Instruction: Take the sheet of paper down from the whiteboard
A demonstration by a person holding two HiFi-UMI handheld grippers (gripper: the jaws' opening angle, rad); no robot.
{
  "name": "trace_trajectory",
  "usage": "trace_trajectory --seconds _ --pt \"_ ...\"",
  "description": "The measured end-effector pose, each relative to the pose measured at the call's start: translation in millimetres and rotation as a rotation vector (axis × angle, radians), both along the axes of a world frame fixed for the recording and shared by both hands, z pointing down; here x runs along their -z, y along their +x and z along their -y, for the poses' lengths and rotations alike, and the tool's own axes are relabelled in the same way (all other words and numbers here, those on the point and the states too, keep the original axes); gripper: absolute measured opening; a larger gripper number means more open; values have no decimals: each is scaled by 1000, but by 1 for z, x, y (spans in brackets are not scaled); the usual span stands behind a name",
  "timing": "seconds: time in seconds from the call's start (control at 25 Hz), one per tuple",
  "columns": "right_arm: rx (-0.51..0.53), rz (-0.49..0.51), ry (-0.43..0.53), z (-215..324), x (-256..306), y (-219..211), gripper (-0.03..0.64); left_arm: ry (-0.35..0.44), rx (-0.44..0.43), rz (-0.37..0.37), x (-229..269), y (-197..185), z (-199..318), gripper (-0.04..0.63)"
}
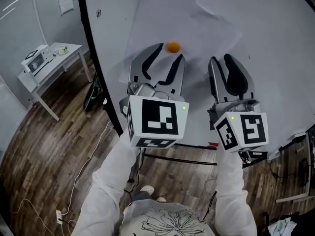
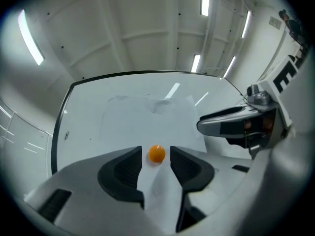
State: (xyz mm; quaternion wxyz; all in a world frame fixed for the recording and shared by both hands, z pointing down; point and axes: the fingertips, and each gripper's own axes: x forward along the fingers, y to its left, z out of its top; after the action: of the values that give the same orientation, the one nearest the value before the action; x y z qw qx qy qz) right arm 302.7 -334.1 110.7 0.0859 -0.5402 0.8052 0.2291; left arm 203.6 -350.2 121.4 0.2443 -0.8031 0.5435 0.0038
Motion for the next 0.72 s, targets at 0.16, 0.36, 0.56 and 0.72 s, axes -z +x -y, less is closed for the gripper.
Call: trace_trajectory --seconds 0.16,0.36,0.56,0.72 --pt "2 9 -18 6 2 4 127 -12 20 9 2 3 5 163" --pt "39 21 -19 7 7 1 127 -20 24 -2 1 5 8 163" --pt "50 20 -28 11 9 -4 121 -18 55 -1 0 3 14 161" --pt "39 31 -42 16 8 -5 86 -17 68 24 1 4 17 137"
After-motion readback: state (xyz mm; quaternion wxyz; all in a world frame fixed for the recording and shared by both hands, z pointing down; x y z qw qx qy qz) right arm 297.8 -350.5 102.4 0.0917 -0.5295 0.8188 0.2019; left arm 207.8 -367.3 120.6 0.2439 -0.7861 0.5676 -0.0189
